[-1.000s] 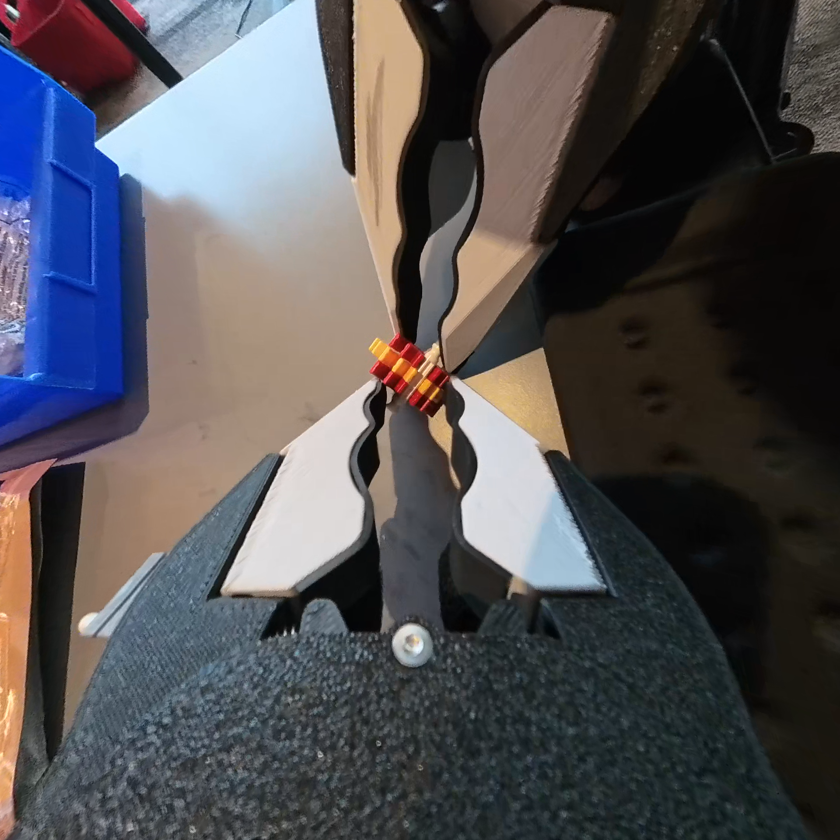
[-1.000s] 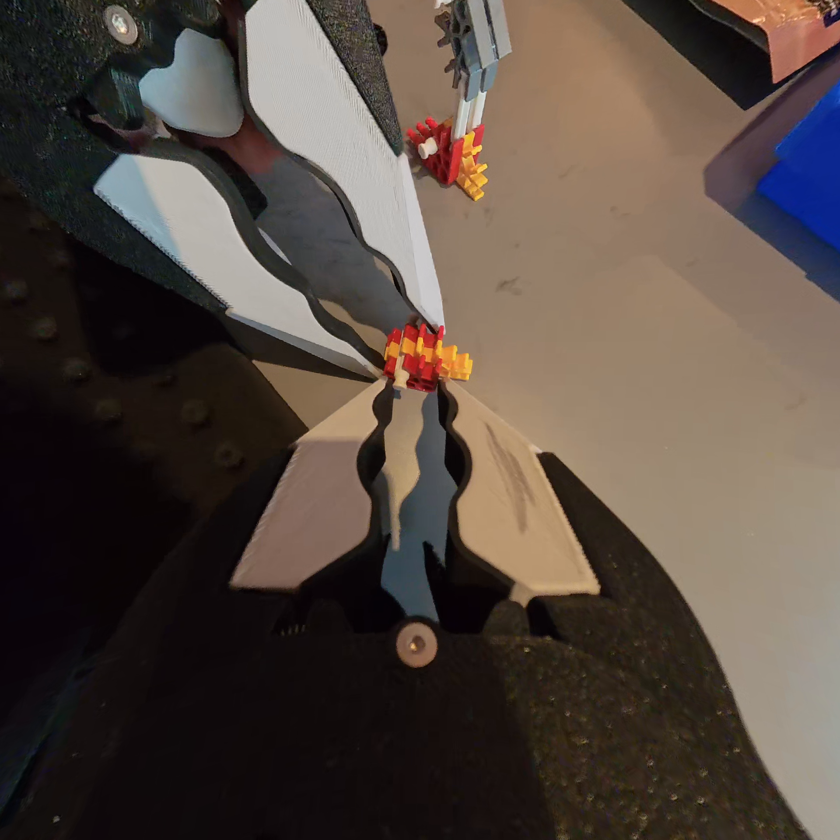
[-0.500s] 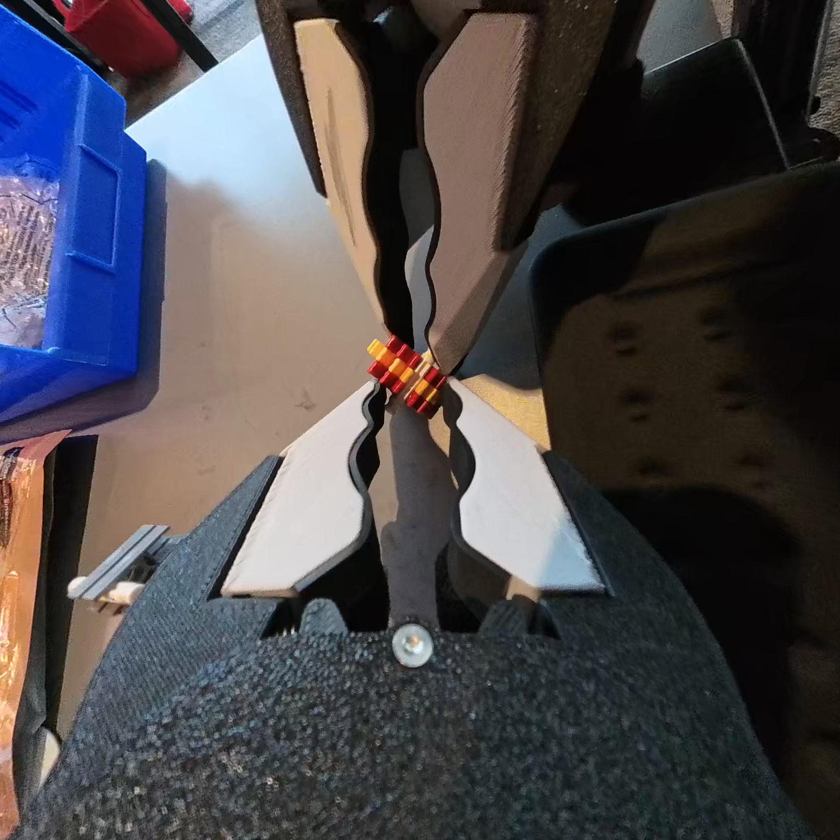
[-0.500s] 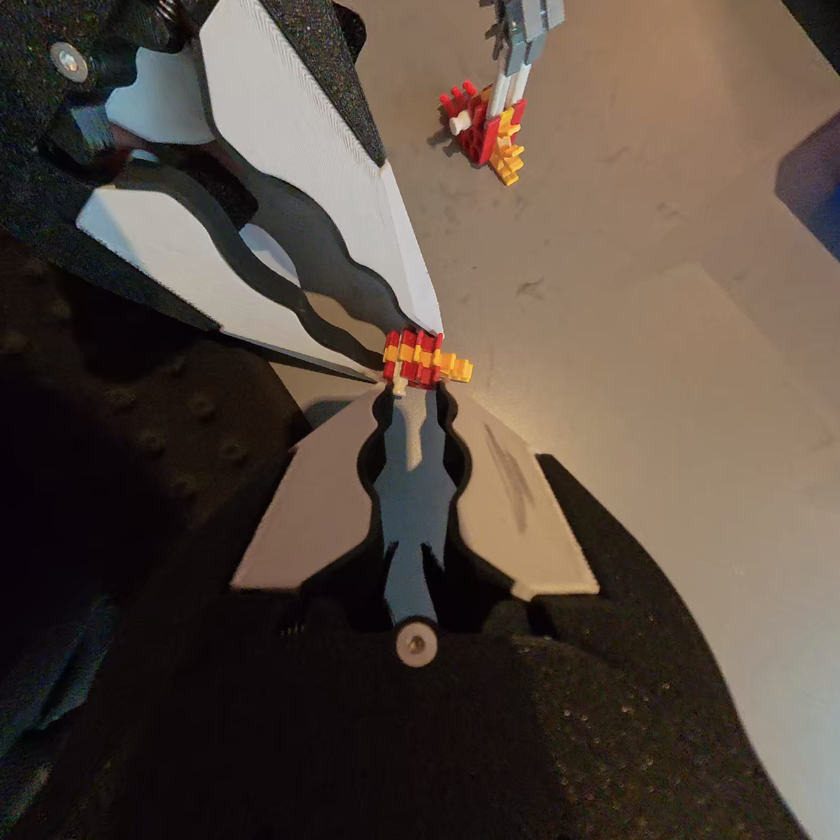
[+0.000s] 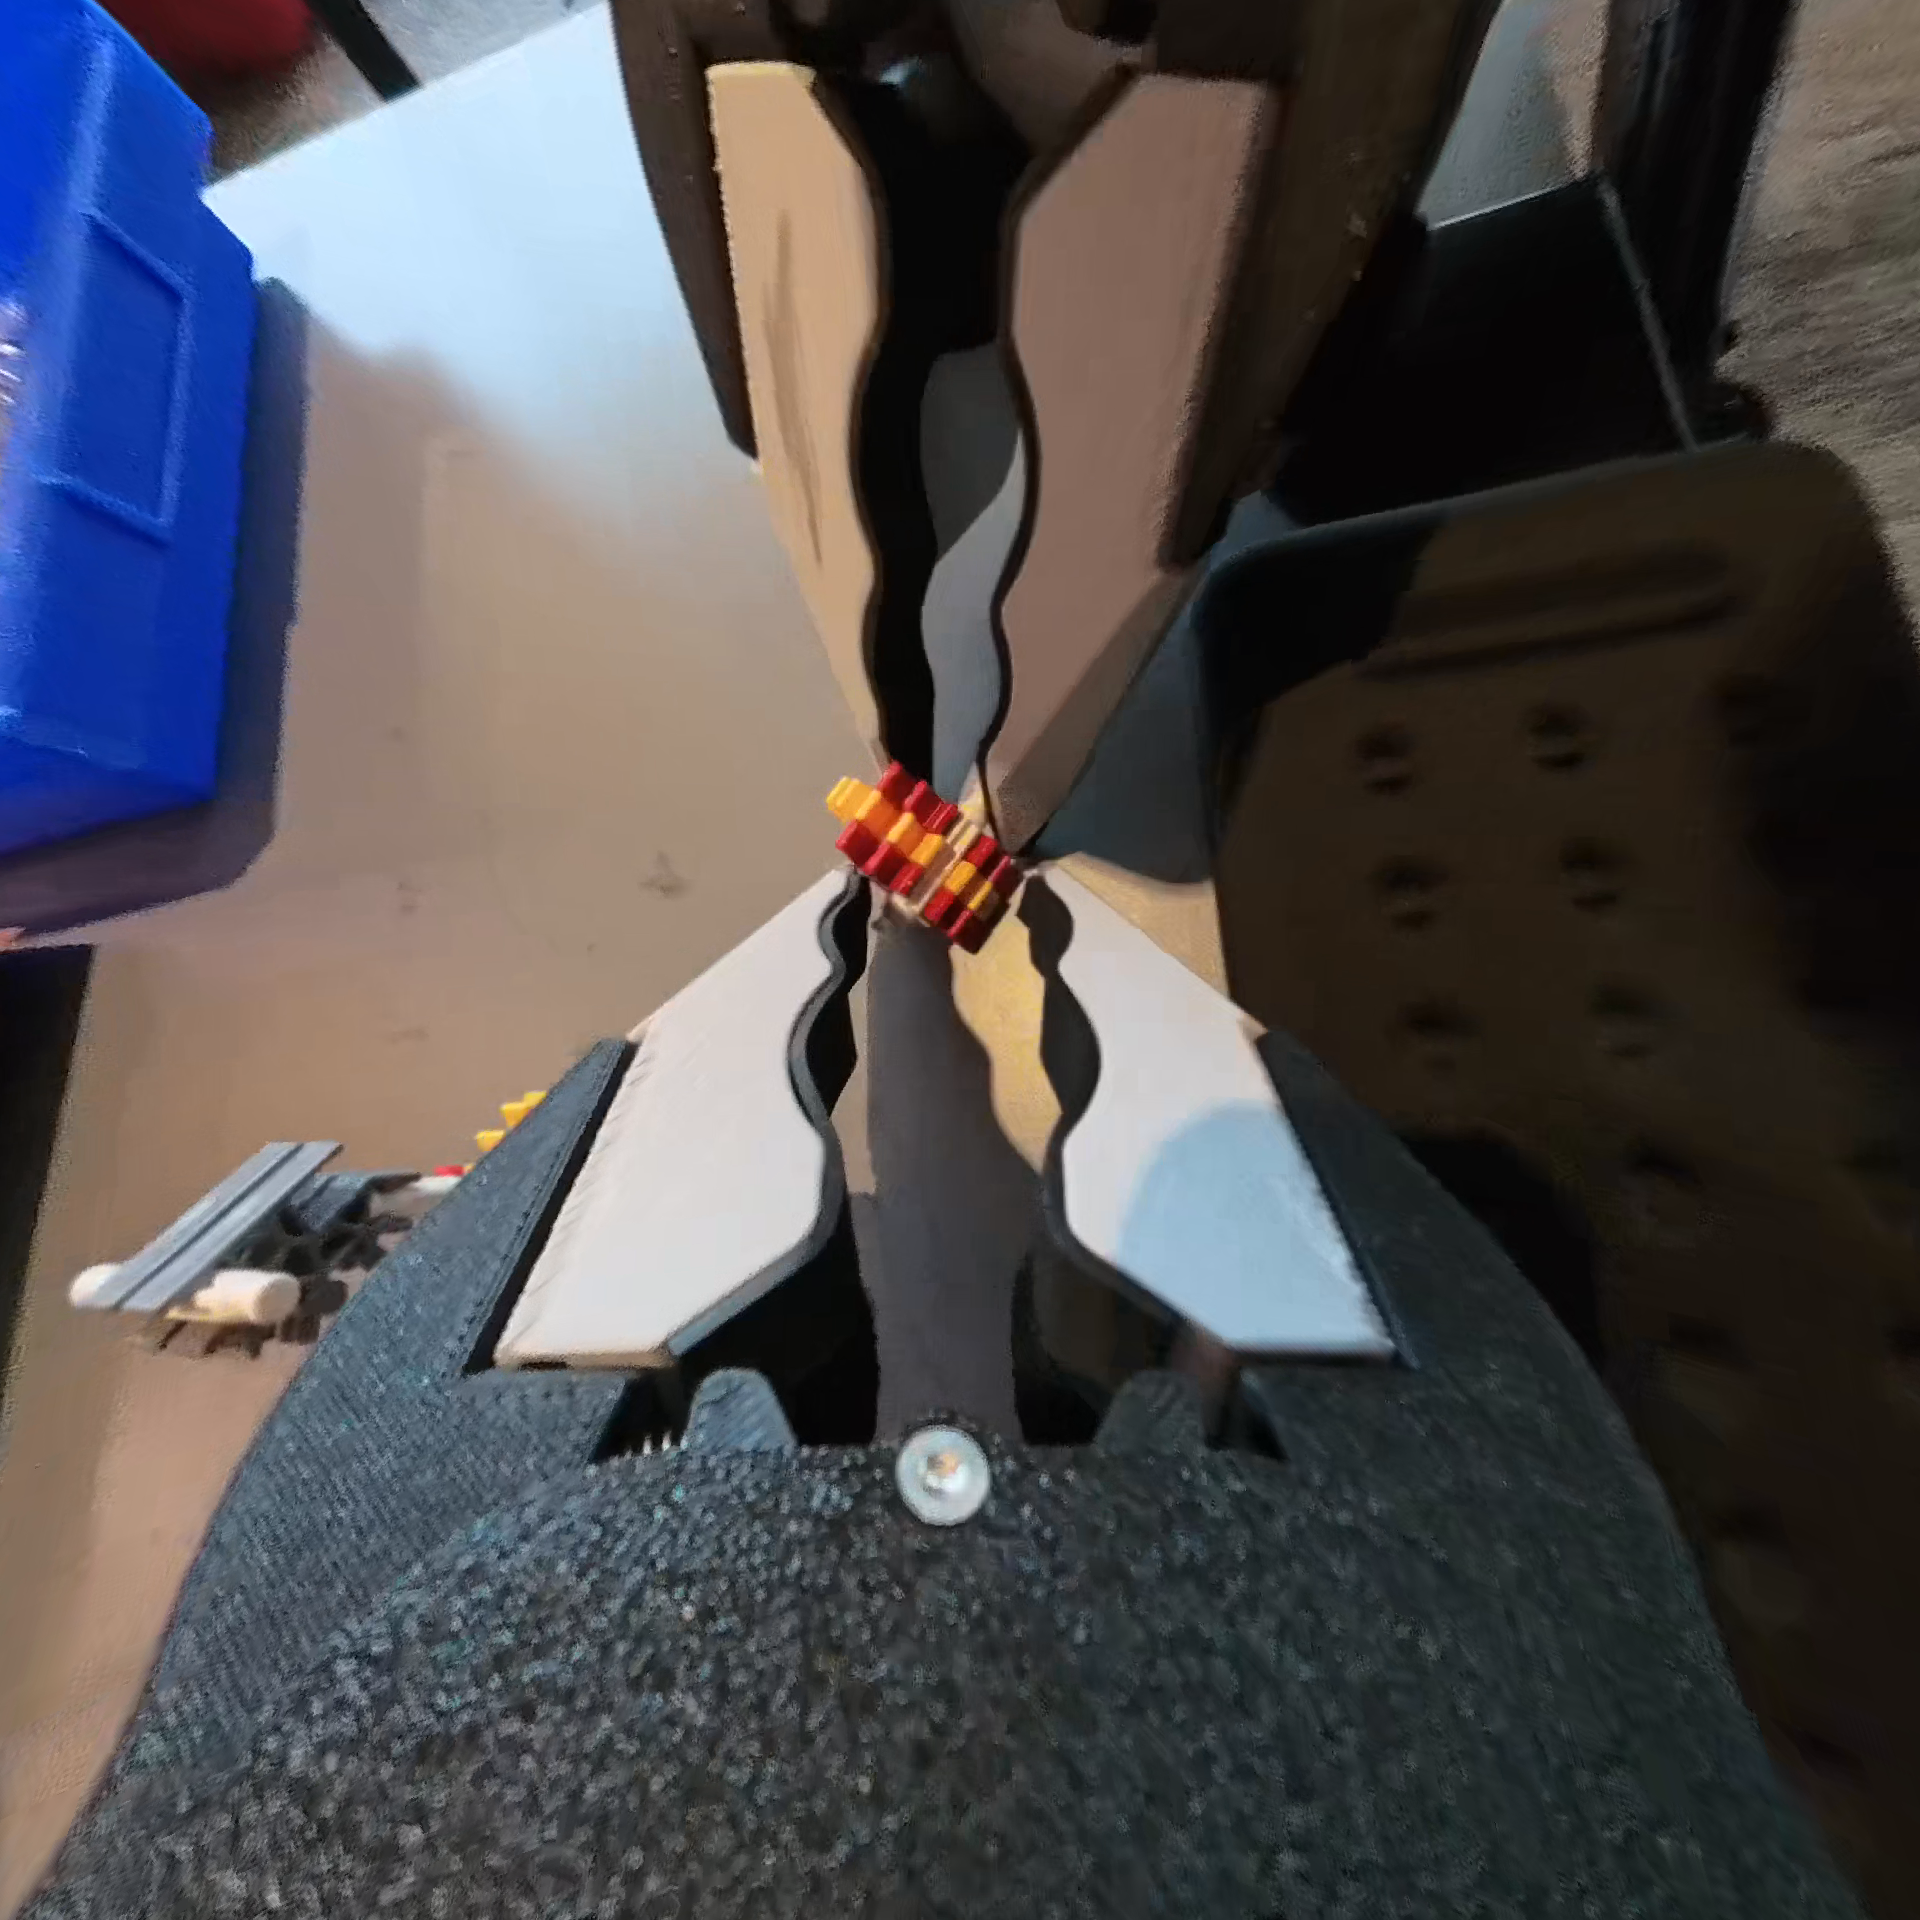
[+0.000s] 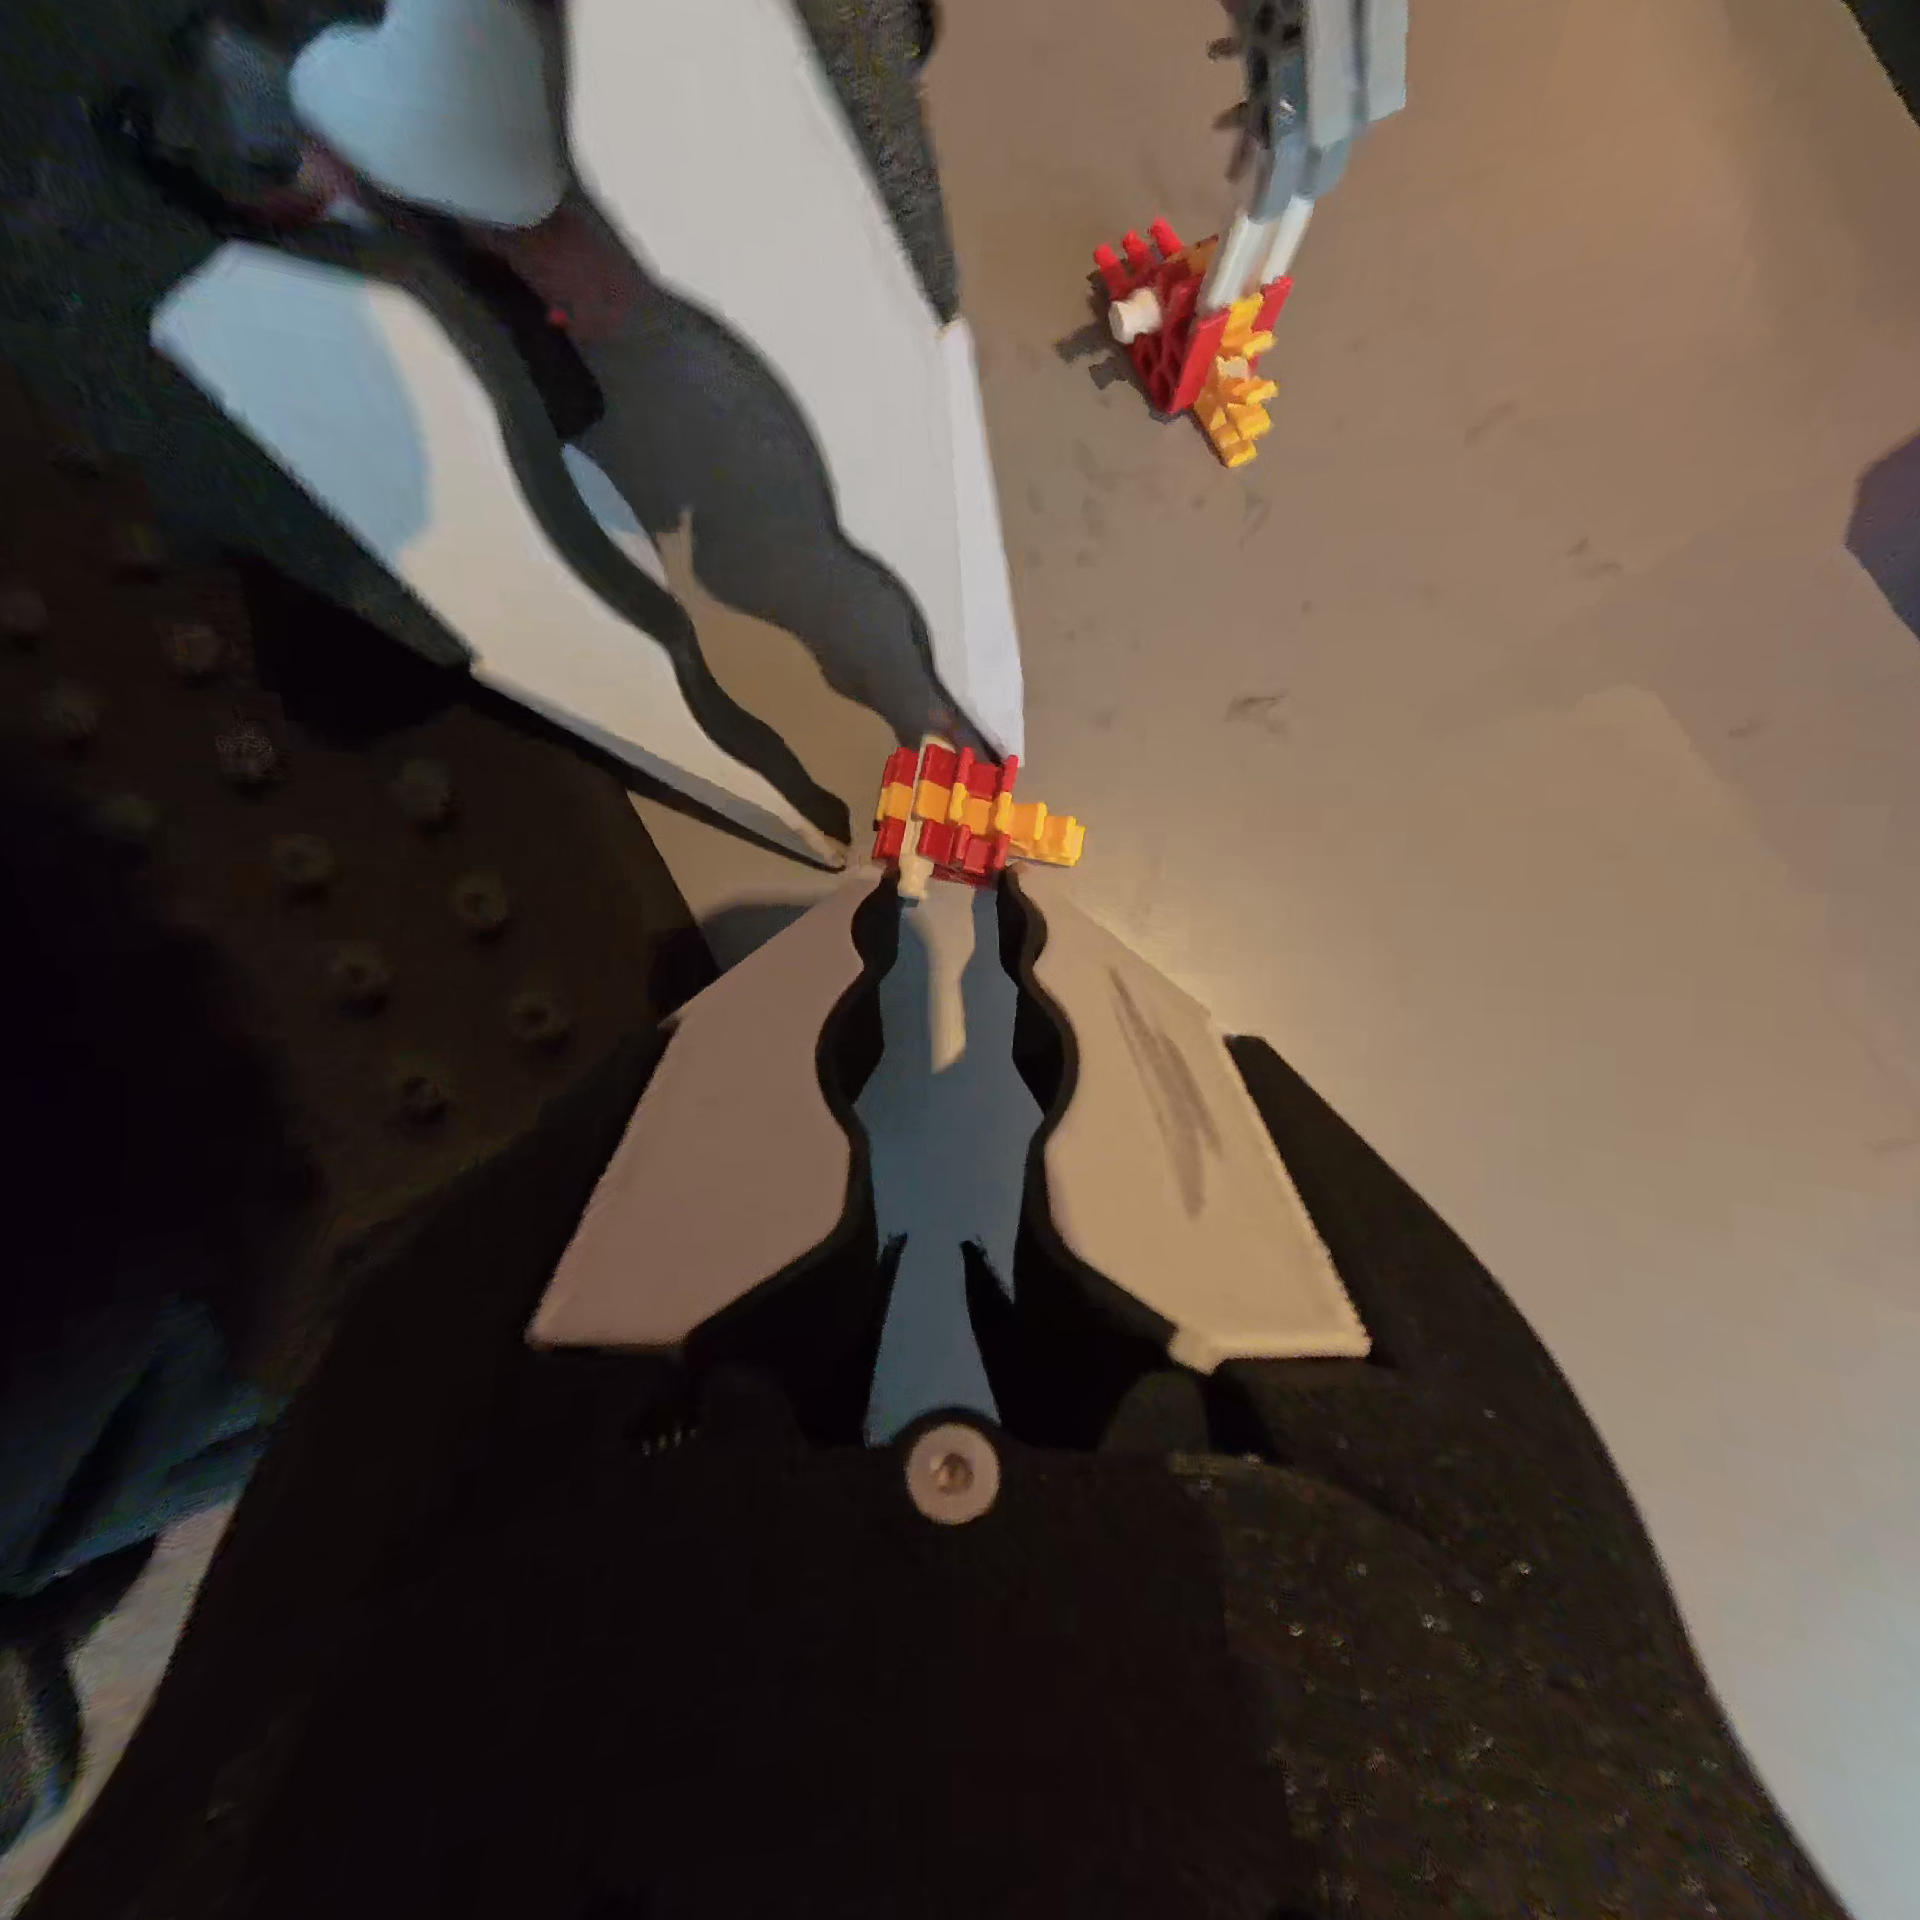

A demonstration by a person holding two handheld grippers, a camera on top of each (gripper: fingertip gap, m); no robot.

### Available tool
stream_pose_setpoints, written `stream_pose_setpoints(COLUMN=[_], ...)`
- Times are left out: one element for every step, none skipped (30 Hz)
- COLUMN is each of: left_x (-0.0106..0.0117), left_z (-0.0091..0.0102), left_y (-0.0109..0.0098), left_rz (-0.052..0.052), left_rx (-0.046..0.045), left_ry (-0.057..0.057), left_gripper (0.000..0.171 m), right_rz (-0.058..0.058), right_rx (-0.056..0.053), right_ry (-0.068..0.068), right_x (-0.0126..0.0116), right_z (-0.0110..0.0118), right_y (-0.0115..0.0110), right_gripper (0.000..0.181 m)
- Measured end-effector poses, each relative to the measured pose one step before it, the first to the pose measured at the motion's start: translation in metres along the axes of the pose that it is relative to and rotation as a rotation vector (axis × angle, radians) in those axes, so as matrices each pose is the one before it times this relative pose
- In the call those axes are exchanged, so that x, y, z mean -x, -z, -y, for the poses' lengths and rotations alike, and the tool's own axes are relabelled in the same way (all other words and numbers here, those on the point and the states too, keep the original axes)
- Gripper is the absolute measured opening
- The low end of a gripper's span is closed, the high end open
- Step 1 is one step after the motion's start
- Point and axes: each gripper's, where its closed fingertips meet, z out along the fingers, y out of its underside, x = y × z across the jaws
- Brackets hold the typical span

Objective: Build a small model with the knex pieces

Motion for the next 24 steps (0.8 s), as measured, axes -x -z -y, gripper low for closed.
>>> stream_pose_setpoints(left_x=[-0.00105,-0.00165,-0.00251,0.00135,0.00330,-0.00258,-0.00257,-0.00068,0.00006,-0.00085,-0.00120,-0.00106,-0.00078,-0.00048,0.00119,0.00070,0.00034,-0.00036,0.00023,0.00039,-0.00029,-0.00021,0.00032,-0.00003], left_z=[0.00031,-0.00039,-0.00125,-0.00273,-0.00116,-0.00031,0.00090,-0.00020,0.00011,-0.00007,0.00019,-0.00011,-0.00096,0.00059,0.00077,-0.00062,-0.00042,0.00008,-0.00053,-0.00165,-0.00140,0.00053,-0.00010,-0.00015], left_y=[0.00324,0.00343,0.00302,0.00243,0.00160,0.00071,-0.00041,-0.00133,-0.00087,0.00056,0.00159,0.00227,0.00268,0.00272,0.00167,0.00003,-0.00053,-0.00014,0.00005,-0.00062,-0.00045,0.00028,0.00002,-0.00012], left_rz=[-0.0230,-0.0324,-0.0416,-0.0192,0.0006,-0.0251,-0.0130,0.0063,0.0094,-0.0124,-0.0265,-0.0287,-0.0242,-0.0182,-0.0026,0.0003,-0.0009,-0.0082,-0.0035,0.0008,-0.0022,0.0004,0.0042,0.0007], left_rx=[-0.02035,-0.02104,-0.01755,-0.00512,-0.01270,-0.01247,-0.01135,0.00077,-0.00272,-0.00344,-0.00791,-0.01011,-0.00391,-0.00513,-0.00272,0.00423,0.00257,-0.00129,-0.00197,0.00274,0.00100,-0.00454,0.00109,-0.00011], left_ry=[0.0058,0.0104,0.0239,0.0324,0.0267,0.0135,0.0076,-0.0023,-0.0095,0.0025,0.0097,0.0060,-0.0076,0.0024,0.0022,-0.0139,-0.0043,0.0074,0.0003,0.0004,-0.0014,-0.0029,-0.0034,-0.0025], left_gripper=[0.030,0.029,0.025,0.020,0.021,0.015,0.014,0.016,0.016,0.016,0.015,0.014,0.011,0.010,0.006,0.006,0.006,0.006,0.006,0.006,0.006,0.005,0.005,0.005], right_rz=[0.0132,0.0202,0.0047,0.0032,0.0060,-0.0004,0.0001,-0.0063,0.0003,0.0053,0.0058,0.0054,0.0050,0.0038,0.0051,0.0021,0.0010,0.0015,0.0021,0.0020,-0.0020,0.0006,-0.0003,-0.0002], right_rx=[-0.0114,-0.0099,-0.0049,-0.0068,-0.0038,0.0042,0.0036,0.0038,0.0062,-0.0014,-0.0031,-0.0015,0.0013,0.0019,0.0021,0.0063,0.0056,0.0039,0.0028,-0.0004,-0.0006,0.0013,0.0042,0.0091], right_ry=[0.0186,0.0042,0.0171,0.0276,0.0149,0.0139,0.0331,0.0302,0.0009,0.0025,0.0000,-0.0052,0.0014,0.0050,-0.0010,0.0082,0.0106,0.0051,0.0036,0.0014,-0.0026,-0.0023,-0.0028,0.0010], right_x=[0.00324,0.00248,0.00002,0.00049,0.00082,0.00043,0.00184,0.00061,-0.00019,0.00086,0.00093,0.00044,0.00053,0.00013,0.00004,-0.00001,-0.00005,0.00002,0.00038,0.00070,-0.00005,0.00032,-0.00018,0.00010], right_z=[0.00118,0.00067,-0.00026,0.00018,0.00041,0.00059,0.00110,0.00073,-0.00036,-0.00003,0.00024,0.00012,-0.00002,0.00019,0.00019,-0.00021,-0.00014,0.00034,0.00027,0.00082,0.00064,0.00031,0.00025,-0.00013], right_y=[-0.00125,-0.00059,0.00018,-0.00009,-0.00041,-0.00043,-0.00072,-0.00030,0.00039,-0.00015,-0.00043,-0.00034,-0.00005,-0.00012,-0.00017,0.00003,0.00016,-0.00005,-0.00006,0.00004,-0.00048,-0.00056,-0.00014,0.00001], right_gripper=[0.018,0.018,0.018,0.018,0.018,0.018,0.018,0.018,0.018,0.018,0.018,0.018,0.017,0.017,0.017,0.018,0.018,0.018,0.018,0.018,0.018,0.019,0.019,0.018])
